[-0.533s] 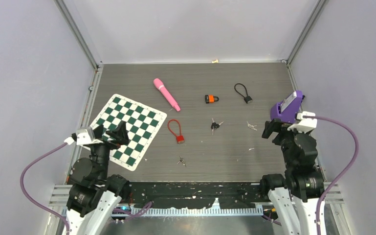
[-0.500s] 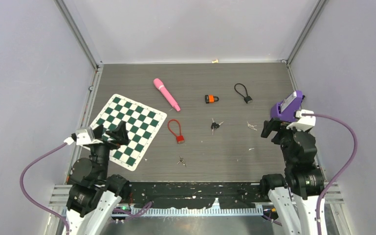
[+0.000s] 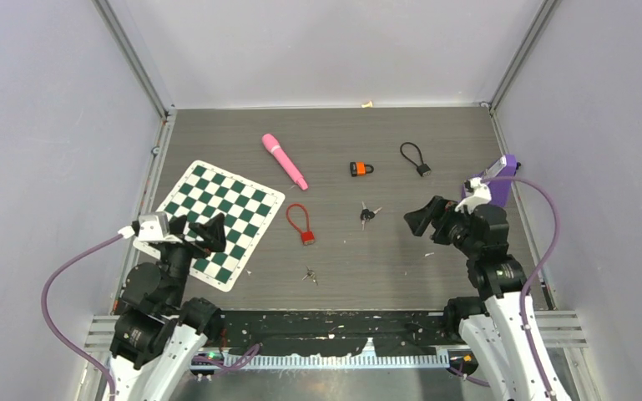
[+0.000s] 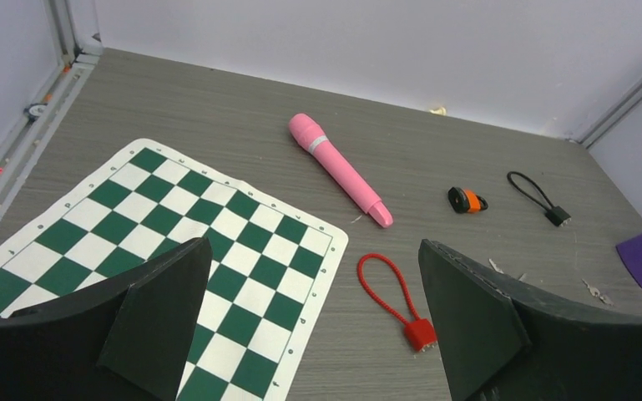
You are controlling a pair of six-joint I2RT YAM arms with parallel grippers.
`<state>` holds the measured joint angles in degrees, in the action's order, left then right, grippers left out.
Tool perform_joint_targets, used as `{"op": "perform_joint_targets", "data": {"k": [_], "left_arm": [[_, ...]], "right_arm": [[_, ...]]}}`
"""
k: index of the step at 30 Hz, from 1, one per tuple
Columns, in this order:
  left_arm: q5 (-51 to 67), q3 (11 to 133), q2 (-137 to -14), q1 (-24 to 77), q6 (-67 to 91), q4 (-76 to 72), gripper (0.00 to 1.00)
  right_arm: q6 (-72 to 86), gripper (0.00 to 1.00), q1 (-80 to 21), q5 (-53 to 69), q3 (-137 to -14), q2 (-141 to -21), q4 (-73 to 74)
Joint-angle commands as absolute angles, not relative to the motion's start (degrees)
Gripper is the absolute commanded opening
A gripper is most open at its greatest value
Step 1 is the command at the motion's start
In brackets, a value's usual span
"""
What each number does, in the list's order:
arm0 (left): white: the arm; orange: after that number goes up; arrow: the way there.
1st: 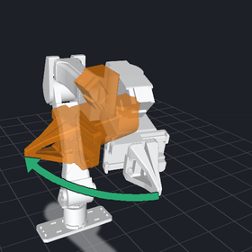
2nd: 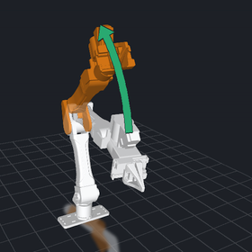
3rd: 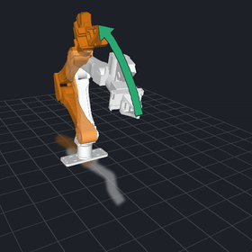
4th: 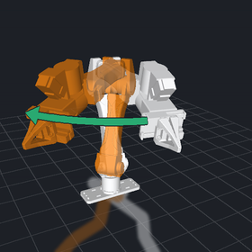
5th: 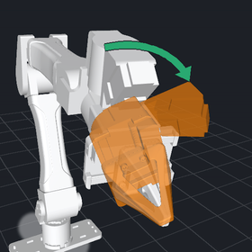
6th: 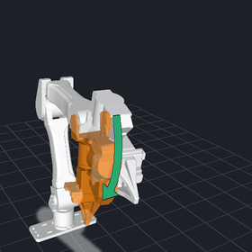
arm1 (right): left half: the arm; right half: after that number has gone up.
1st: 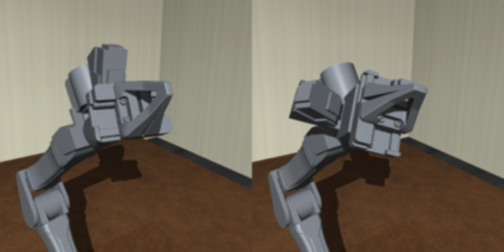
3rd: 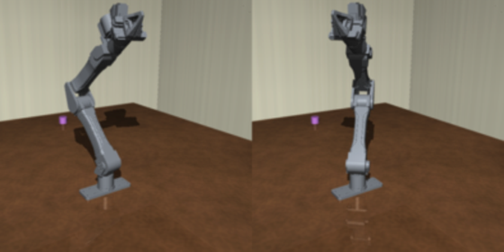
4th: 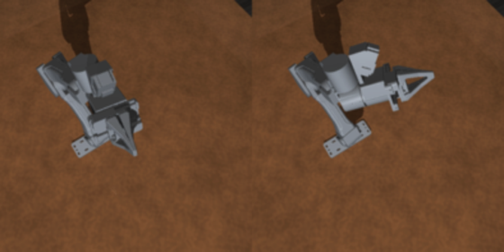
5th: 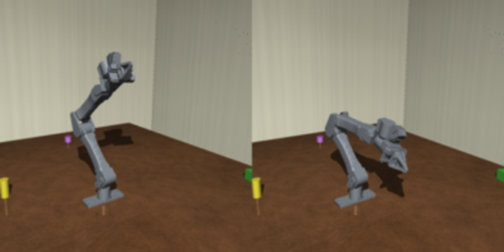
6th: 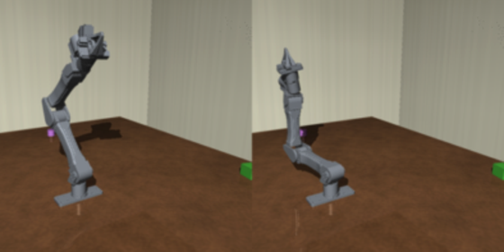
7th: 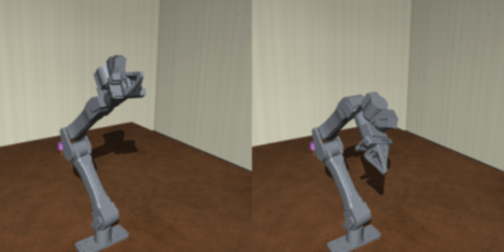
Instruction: Unlock with the key
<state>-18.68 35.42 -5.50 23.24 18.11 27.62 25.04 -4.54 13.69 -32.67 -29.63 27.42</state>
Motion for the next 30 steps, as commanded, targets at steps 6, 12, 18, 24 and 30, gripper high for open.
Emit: {"op": "perform_joint_targets", "data": {"k": [6, 12, 18, 24, 30], "left_arm": [[-16.06, 35.80, -7.12, 23.48, 18.81, 29.94, 0.99], [-16.60, 35.09, -8.63, 23.47, 18.43, 30.32, 0.98], [-17.84, 35.32, -8.56, 23.42, 18.20, 31.49, 0.97], [-18.37, 35.11, -8.83, 23.48, 17.24, 31.10, 0.96], [-18.46, 35.02, -8.43, 23.42, 17.14, 31.48, 0.96]], "right_arm": [[25.45, 0.96, -20.99, 14.50, -32.11, -42.83, 16.79], [27.38, 0.93, -41.15, 4.70, -39.07, -59.05, 15.73], [22.76, 0.89, -56.64, -5.78, -54.69, -79.03, 24.73], [14.63, 0.77, -65.03, -7.45, -71.00, -99.65, 34.98], [8.24, 0.66, -67.48, -3.48, -77.96, -108.34, 38.61]]}}
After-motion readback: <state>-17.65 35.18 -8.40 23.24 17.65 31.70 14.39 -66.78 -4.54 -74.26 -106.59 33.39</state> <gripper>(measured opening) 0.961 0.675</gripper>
